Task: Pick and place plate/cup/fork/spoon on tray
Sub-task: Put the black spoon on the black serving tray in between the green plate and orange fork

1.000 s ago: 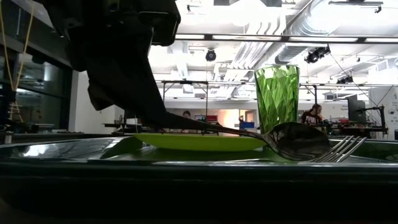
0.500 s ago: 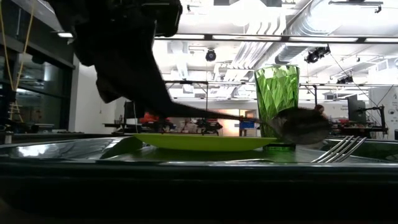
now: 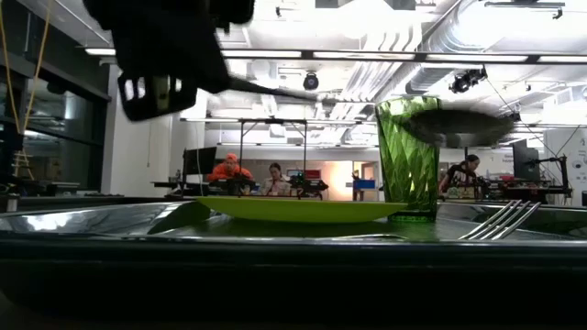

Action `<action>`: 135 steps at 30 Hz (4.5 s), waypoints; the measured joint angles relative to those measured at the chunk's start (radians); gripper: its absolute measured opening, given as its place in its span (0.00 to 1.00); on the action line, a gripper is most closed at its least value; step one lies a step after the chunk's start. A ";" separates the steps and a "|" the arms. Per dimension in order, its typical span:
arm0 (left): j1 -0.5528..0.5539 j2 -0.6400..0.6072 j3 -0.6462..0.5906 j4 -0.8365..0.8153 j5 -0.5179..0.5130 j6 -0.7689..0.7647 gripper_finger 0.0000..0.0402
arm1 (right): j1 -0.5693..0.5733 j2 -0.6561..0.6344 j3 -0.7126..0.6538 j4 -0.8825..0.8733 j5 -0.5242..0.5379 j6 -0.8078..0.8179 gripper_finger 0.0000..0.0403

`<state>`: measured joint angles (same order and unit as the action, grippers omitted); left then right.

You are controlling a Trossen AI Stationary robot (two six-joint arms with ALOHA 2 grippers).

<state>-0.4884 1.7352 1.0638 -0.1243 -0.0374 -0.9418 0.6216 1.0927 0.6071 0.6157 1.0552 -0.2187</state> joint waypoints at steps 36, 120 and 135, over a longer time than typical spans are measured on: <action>0.071 0.000 -0.204 0.192 -0.019 -0.130 0.04 | 0.000 0.000 0.000 -0.017 -0.015 -0.007 0.52; 0.119 0.001 -0.203 0.136 -0.009 0.088 0.44 | 0.000 0.000 0.000 -0.029 -0.015 0.037 0.52; 0.145 -0.270 -0.207 0.086 -0.133 0.352 0.41 | 0.000 0.000 -0.001 -0.099 -0.017 0.115 0.52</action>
<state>-0.3433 1.4655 0.8569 -0.0387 -0.1703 -0.5901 0.6212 1.0927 0.6064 0.5167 1.0381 -0.1039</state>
